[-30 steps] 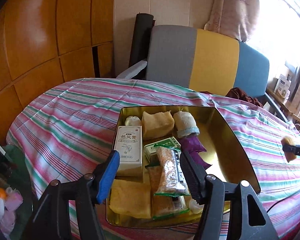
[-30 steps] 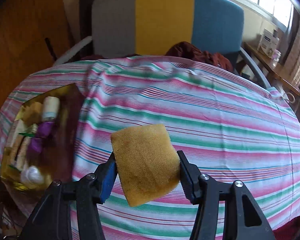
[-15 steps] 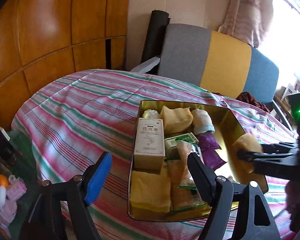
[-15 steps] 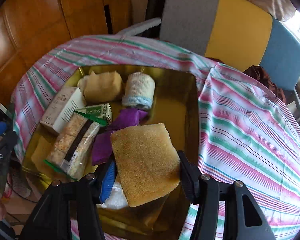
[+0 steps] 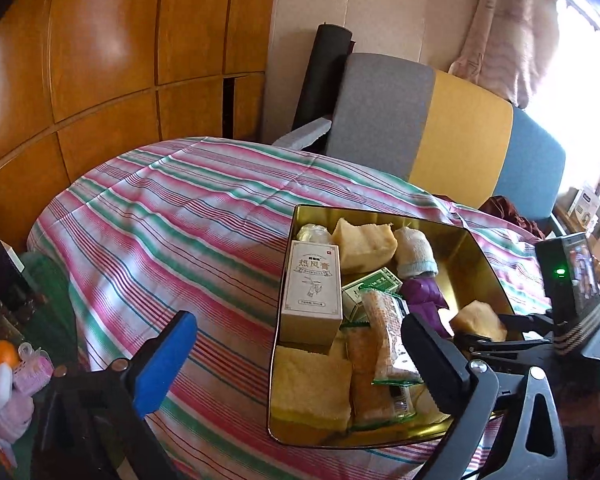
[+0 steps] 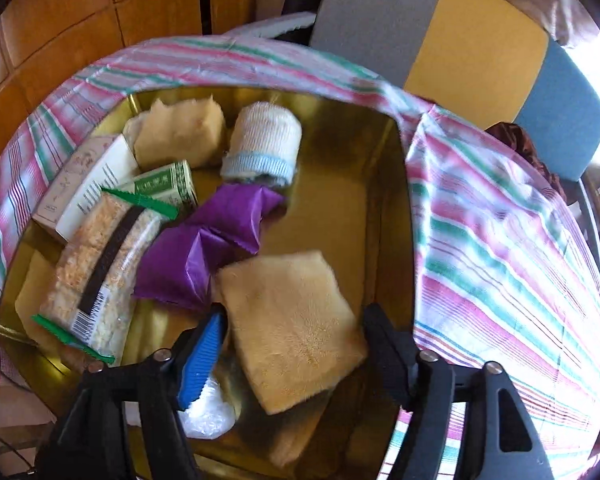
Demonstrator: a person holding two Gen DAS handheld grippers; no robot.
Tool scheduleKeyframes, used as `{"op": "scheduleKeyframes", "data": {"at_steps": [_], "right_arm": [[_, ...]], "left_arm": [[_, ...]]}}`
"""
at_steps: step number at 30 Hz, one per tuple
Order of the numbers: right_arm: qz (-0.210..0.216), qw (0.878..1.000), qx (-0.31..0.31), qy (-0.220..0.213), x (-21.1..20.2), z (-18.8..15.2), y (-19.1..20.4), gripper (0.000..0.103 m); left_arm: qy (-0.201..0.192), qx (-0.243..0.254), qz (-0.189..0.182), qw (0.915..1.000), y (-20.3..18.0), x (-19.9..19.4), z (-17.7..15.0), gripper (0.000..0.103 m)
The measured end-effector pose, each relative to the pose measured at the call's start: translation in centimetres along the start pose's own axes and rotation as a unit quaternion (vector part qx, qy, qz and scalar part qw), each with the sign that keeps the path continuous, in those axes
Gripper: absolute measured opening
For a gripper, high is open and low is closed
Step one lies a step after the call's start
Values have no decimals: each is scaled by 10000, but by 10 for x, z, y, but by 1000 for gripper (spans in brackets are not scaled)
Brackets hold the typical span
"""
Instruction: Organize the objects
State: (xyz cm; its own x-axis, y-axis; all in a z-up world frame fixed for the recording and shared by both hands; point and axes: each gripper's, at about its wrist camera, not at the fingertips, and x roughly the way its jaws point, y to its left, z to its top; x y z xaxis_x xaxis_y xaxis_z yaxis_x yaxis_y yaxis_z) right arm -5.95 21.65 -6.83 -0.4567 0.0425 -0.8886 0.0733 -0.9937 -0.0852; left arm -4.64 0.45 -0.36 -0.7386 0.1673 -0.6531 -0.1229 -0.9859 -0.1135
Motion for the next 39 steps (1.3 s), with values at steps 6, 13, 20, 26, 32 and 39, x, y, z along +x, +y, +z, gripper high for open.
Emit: {"op": "scheduleKeyframes", "data": {"at_steps": [6,13,20,26,32,39], "right_arm": [[84,9968,438,-666,-38,-19,-7,79],[-271,9821,1035,-1548,-91,-50,-1,79],[-372,9773,1126,-1758,-112,-72,7,79],[-363,9777,1017,-1799,-116,-75,17,79],[-359,9792,958,-1753,-115,-74,23,79],[-353,9810,916,-1675,-109,-72,27,79]], "left_arm": [[66,9,182,9998,-2,-4,0,103],[-70,-67,333,9994,-4,-22,-7,103],[-353,139,527,9979,-12,-43,-17,103],[-485,249,440,9975,-18,-56,-20,103],[-509,211,435,9975,-17,-58,-20,103],[-517,190,508,9972,-14,-56,-22,102]]}}
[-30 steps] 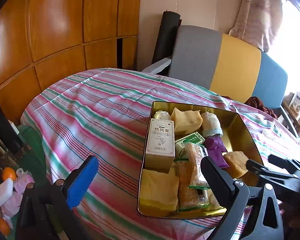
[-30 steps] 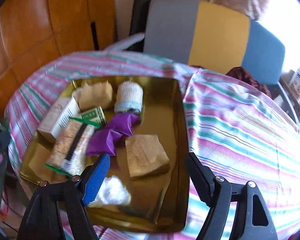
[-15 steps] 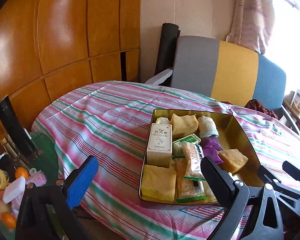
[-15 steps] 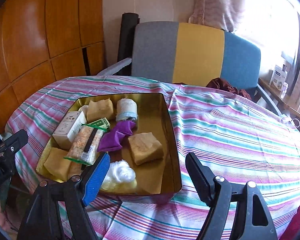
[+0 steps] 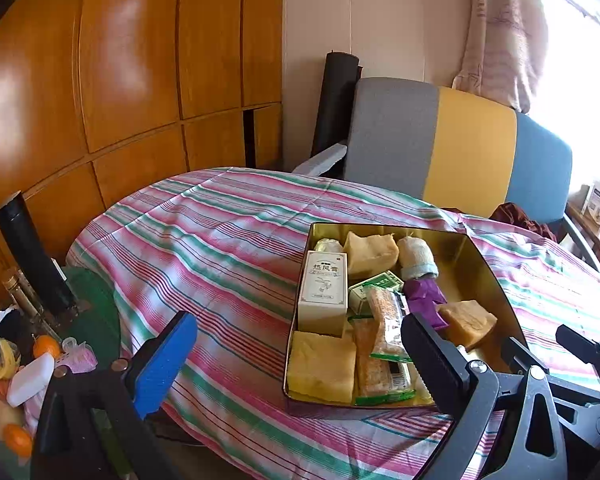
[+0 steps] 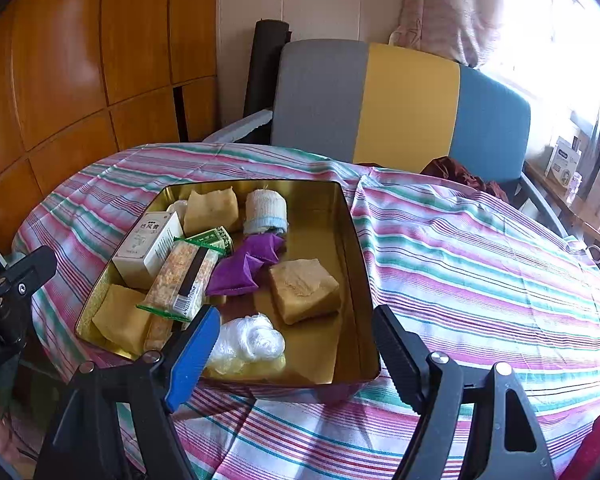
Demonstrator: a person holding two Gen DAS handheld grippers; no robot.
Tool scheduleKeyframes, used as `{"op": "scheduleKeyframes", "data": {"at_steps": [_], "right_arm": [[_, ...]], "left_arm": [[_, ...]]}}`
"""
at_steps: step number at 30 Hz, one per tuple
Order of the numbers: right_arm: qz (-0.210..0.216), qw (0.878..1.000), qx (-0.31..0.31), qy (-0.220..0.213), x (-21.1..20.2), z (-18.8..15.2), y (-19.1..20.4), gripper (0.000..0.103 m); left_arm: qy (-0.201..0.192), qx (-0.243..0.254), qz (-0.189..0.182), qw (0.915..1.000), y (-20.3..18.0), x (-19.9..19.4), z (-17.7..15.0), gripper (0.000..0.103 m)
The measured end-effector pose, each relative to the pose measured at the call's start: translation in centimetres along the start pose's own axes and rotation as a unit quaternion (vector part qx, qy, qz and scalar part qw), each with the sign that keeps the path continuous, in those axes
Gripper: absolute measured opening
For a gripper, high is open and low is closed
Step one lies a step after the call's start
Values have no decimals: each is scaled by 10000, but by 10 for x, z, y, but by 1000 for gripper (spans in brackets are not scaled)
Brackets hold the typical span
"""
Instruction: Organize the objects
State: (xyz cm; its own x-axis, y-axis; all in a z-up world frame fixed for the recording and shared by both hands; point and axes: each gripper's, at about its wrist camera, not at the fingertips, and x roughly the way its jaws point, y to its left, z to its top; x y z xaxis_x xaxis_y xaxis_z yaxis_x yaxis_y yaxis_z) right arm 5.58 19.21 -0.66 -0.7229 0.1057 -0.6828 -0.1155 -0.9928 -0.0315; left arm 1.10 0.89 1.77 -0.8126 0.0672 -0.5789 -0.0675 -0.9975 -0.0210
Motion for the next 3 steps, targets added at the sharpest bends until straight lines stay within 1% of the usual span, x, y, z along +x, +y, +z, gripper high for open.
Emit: {"op": "scheduleKeyframes", "data": {"at_steps": [3], "right_arm": [[3,10000,0,-7,1,0,1,79]], "left_arm": [[30,-6,12,10000,1,1,0,102]]}}
